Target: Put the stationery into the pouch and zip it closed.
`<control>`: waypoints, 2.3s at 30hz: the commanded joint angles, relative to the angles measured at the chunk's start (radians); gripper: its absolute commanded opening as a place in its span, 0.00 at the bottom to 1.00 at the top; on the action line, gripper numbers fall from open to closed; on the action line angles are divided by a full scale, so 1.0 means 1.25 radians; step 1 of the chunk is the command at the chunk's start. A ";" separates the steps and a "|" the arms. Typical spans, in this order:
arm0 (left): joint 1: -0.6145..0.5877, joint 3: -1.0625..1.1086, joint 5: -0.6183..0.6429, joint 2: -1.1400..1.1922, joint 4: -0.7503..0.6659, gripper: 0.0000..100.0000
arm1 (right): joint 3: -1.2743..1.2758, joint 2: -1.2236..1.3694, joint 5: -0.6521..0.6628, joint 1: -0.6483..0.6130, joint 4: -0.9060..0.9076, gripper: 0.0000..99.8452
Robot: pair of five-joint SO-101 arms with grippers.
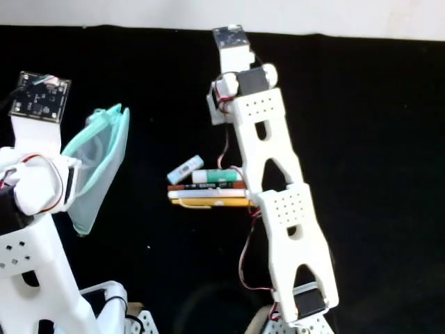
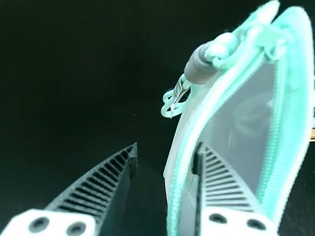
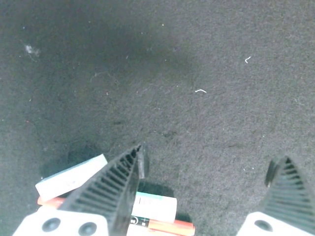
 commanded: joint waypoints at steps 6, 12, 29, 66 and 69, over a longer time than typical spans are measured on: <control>-0.014 0.012 -0.110 0.009 0.015 0.01 | -0.004 -0.012 -0.005 -0.025 0.008 0.37; -0.006 -0.085 -0.183 0.019 0.009 0.01 | -0.004 -0.012 0.000 -0.029 0.008 0.37; 0.058 -0.553 -0.317 0.452 -0.002 0.01 | -0.003 -0.010 0.001 -0.024 0.008 0.37; 0.355 -0.505 -0.325 0.563 0.049 0.01 | -0.003 -0.009 0.001 0.074 0.008 0.37; 0.337 -0.457 -0.226 0.563 -0.038 0.02 | -0.003 -0.009 0.001 0.073 0.008 0.37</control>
